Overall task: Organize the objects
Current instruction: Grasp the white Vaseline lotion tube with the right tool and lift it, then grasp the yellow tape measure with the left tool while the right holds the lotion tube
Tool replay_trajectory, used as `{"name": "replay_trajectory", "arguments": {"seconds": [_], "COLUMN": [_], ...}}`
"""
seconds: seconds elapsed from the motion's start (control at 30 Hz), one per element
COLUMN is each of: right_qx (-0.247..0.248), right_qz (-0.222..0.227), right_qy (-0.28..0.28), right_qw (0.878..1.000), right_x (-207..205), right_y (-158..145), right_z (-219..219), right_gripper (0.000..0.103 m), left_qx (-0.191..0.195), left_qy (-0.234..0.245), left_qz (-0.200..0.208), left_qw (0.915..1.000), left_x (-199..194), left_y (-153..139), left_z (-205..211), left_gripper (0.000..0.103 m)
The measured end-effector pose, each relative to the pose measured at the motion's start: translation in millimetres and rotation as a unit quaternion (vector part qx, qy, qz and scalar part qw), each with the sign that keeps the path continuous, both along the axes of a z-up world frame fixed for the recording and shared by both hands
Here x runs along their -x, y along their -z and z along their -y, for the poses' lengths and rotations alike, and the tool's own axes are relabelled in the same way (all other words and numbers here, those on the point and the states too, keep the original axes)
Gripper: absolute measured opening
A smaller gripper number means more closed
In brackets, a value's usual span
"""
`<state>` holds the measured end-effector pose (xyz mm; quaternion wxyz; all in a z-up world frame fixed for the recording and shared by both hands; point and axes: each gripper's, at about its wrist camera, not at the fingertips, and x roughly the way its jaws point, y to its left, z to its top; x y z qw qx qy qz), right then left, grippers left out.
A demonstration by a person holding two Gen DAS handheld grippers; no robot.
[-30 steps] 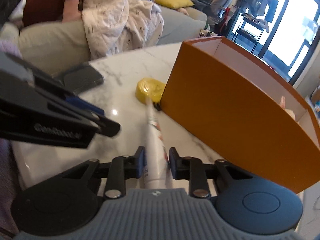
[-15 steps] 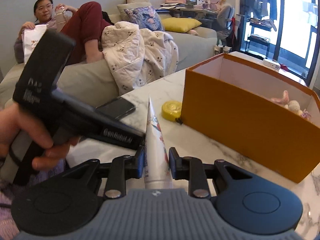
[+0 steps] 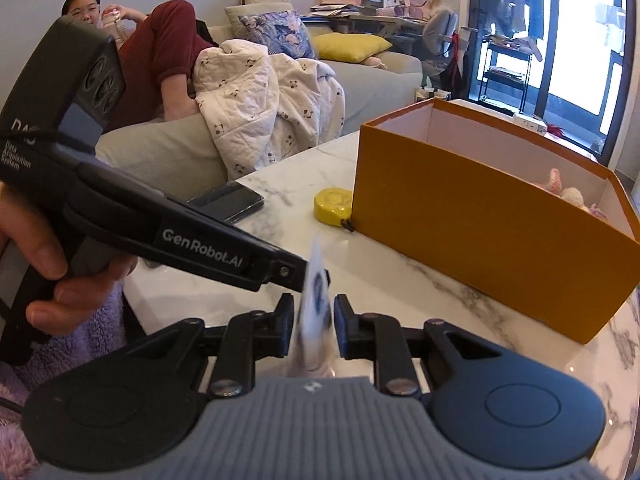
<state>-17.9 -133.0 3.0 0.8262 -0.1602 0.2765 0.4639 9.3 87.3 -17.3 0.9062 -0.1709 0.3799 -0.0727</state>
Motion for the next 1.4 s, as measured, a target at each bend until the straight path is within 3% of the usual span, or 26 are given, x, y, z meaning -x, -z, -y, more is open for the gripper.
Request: {"name": "replay_trajectory", "arguments": {"seconds": [0.13,0.37,0.43,0.53,0.63,0.7,0.83,0.97,1.2,1.4], "right_qx": [0.007,-0.005,-0.012,-0.03,-0.041,-0.047,-0.062,-0.074,-0.054,-0.071], "right_qz": [0.003,-0.003,-0.003,-0.012,-0.008,0.002,0.014,-0.004,-0.014,-0.031], "right_qy": [0.009,0.032,0.043,0.061,0.08,0.093,0.105,0.106,0.123,0.129], "right_qw": [1.0,0.999,0.999,0.998,0.996,0.995,0.992,0.992,0.991,0.989], "right_x": [4,3,-3,-21,-39,-50,-71,-91,-115,-123], "right_y": [-2,-3,-5,-11,-17,-21,-25,-20,-11,-10], "right_z": [2,7,7,8,8,6,5,7,-2,0], "right_gripper": [0.023,0.017,0.017,0.017,0.017,0.017,0.017,0.017,0.017,0.018], "left_qx": [-0.014,-0.076,-0.11,-0.139,-0.144,-0.171,-0.242,-0.297,-0.343,-0.378], "left_qy": [-0.011,-0.034,-0.029,-0.009,0.006,0.018,0.049,0.119,0.216,0.291], "left_qz": [-0.002,-0.002,0.003,0.012,0.01,0.007,0.011,0.004,-0.02,-0.039], "left_qw": [0.9998,0.9965,0.9936,0.9902,0.9895,0.985,0.9689,0.9474,0.9139,0.878], "left_x": [4,-1,-5,-13,-27,-38,-60,-82,-114,-128], "left_y": [-4,-11,-14,-19,-25,-27,-25,-15,8,23], "left_z": [-1,-8,-6,-5,-10,-10,-8,-13,-24,-27], "left_gripper": [0.026,0.028,0.033,0.056,0.059,0.06,0.067,0.068,0.068,0.068]}}
